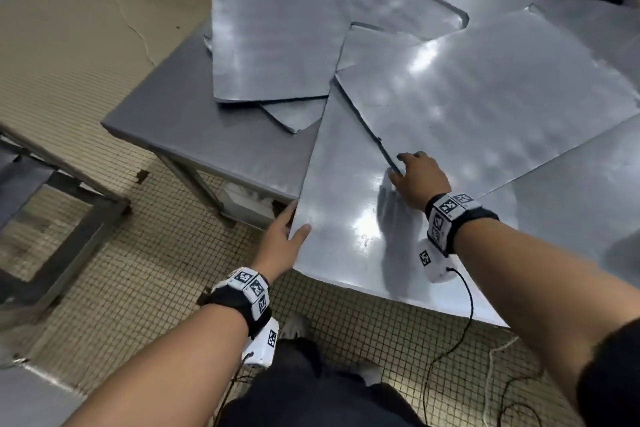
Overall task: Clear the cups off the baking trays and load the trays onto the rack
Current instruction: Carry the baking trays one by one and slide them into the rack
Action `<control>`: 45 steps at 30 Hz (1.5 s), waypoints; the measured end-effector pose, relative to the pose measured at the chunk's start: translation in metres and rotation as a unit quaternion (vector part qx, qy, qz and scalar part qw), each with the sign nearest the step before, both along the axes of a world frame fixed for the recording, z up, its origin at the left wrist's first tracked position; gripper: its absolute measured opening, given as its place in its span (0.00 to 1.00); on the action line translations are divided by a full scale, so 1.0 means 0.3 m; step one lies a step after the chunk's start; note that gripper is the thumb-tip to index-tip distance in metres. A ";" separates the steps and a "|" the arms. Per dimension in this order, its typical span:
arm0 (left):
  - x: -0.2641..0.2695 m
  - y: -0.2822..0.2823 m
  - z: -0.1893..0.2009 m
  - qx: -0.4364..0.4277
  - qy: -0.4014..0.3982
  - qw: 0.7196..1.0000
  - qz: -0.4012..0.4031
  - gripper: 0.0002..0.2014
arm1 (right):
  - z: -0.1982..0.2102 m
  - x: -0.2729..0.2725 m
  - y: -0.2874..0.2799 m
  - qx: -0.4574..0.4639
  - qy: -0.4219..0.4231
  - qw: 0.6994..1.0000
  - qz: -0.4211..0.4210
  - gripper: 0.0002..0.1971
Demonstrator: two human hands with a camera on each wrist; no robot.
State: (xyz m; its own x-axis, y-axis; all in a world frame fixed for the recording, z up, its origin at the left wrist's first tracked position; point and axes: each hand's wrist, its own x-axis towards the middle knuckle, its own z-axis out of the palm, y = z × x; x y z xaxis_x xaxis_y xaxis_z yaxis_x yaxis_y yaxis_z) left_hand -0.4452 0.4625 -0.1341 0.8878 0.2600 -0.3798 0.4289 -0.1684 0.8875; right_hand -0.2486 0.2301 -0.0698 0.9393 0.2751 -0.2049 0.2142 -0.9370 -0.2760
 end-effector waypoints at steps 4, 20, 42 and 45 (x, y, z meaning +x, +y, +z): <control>0.010 0.029 -0.007 -0.020 0.017 1.000 -0.003 0.28 | -0.031 0.061 0.082 -0.012 0.025 1.000 0.001 0.16; 0.131 0.094 -0.027 -0.064 0.040 0.994 -0.074 0.37 | -0.107 -0.074 -0.009 0.031 -0.013 0.996 -0.085 0.16; 0.159 0.114 -0.042 -0.094 0.027 0.991 -0.090 0.39 | -0.097 -0.056 0.129 0.054 0.018 0.998 0.012 0.12; 0.160 0.115 -0.035 -0.118 0.032 0.989 -0.079 0.38 | -0.107 0.033 0.270 0.059 0.028 0.997 0.031 0.15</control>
